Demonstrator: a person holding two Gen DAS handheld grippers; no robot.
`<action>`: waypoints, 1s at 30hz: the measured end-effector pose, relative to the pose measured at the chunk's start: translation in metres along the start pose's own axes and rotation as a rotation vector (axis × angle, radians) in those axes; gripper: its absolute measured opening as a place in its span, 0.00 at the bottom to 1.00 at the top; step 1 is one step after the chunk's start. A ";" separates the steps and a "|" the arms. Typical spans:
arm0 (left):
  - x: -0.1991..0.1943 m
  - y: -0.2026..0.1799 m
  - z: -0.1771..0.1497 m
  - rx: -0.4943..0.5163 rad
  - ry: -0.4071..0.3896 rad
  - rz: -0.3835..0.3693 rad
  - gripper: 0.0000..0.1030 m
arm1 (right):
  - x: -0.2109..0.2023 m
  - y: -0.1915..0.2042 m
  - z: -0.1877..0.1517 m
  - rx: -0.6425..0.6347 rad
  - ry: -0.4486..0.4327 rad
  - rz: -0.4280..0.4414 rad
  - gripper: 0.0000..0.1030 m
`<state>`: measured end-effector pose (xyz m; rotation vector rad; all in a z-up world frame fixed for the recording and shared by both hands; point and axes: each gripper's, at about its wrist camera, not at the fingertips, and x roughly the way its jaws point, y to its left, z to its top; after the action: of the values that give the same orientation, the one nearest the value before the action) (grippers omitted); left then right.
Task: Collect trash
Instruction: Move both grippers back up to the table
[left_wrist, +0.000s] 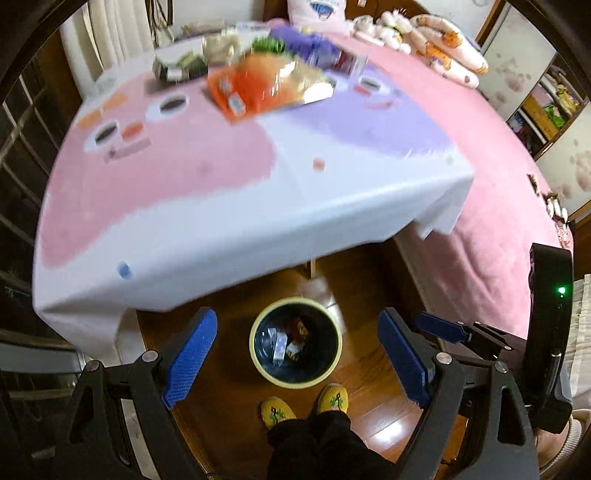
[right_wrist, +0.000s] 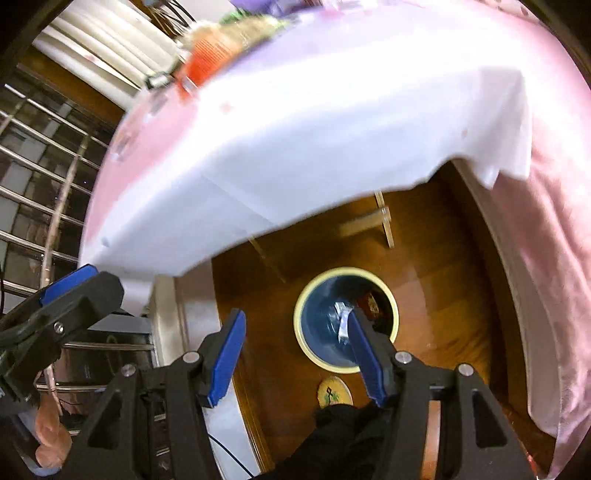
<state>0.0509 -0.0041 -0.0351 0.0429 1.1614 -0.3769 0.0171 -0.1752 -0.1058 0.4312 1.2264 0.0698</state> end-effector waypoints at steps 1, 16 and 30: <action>-0.007 0.000 0.003 0.007 -0.014 -0.001 0.85 | -0.010 0.005 0.004 -0.007 -0.017 0.000 0.56; -0.093 0.003 0.060 0.069 -0.201 0.034 0.85 | -0.101 0.059 0.065 -0.102 -0.242 -0.014 0.56; -0.050 0.036 0.119 -0.134 -0.209 0.054 0.85 | -0.073 0.059 0.165 -0.257 -0.204 0.025 0.56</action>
<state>0.1503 0.0166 0.0524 -0.0804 0.9747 -0.2490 0.1541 -0.1881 0.0243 0.2233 0.9951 0.1980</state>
